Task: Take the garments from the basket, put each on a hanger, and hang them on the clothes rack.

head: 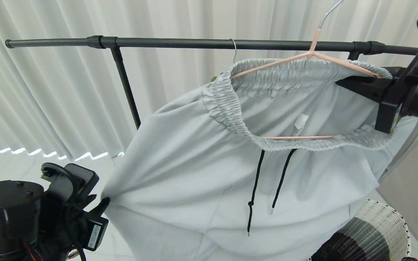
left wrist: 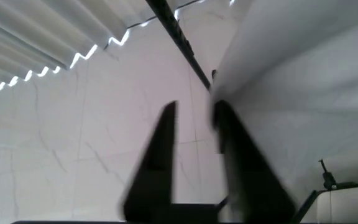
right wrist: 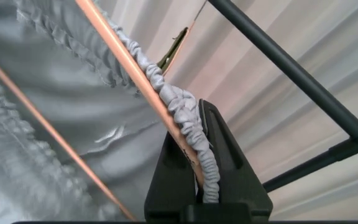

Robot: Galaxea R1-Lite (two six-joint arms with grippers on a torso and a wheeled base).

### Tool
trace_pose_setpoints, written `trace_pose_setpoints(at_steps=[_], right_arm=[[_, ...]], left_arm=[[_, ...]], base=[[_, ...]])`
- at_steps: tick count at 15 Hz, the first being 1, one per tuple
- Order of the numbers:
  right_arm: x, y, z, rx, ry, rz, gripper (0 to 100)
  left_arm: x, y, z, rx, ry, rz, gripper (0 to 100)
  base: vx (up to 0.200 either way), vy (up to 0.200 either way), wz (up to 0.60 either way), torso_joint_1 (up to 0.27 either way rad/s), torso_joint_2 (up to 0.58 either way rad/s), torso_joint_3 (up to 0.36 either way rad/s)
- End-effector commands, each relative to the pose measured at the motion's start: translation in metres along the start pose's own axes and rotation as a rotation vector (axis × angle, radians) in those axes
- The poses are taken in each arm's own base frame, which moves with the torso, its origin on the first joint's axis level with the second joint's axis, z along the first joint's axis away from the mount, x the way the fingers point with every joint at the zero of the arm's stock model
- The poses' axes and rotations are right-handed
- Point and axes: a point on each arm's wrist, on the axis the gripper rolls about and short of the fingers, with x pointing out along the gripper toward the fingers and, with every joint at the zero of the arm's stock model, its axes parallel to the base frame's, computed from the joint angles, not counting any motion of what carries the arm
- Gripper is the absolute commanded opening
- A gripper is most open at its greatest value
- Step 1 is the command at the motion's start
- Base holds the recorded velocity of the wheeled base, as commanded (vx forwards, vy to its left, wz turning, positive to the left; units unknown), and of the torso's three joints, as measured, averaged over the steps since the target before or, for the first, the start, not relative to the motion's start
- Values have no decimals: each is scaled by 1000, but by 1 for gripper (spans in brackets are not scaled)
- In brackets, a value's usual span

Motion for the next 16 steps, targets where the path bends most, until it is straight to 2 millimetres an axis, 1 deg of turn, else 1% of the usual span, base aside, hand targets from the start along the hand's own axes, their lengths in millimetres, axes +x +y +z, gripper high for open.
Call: trace_pose_setpoints(at_steps=[1, 4, 6, 8, 11, 13, 16], right_arm=[[1, 1, -1, -1, 4, 6, 0], [0, 1, -1, 0, 5, 4, 0], [0, 1, -4, -1, 34, -13, 0], [-10, -1, -6, 9, 109, -51, 0], [-43, -1, -7, 79, 218, -90, 0], [-73, -2, -11, 120, 280, -127, 0], [-119, -3, -19, 129, 374, -202, 0]], left_arm=[[0, 1, 3, -19, -38, 7, 100], [-2, 2, 8, -41, -90, 13, 100], [-9, 6, 11, -44, -128, 21, 100], [-20, 12, 12, -10, -174, 37, 100], [-28, 15, 4, 44, -186, 49, 100], [-28, 15, 4, 45, -183, 50, 100], [-26, 14, 6, 47, -177, 48, 100]], base=[[0, 0, 0, 0, 0, 0], [0, 0, 0, 0, 0, 0], [0, 0, 0, 0, 0, 0], [0, 0, 0, 0, 0, 0], [0, 0, 0, 0, 0, 0], [0, 0, 0, 0, 0, 0], [0, 0, 0, 0, 0, 0]])
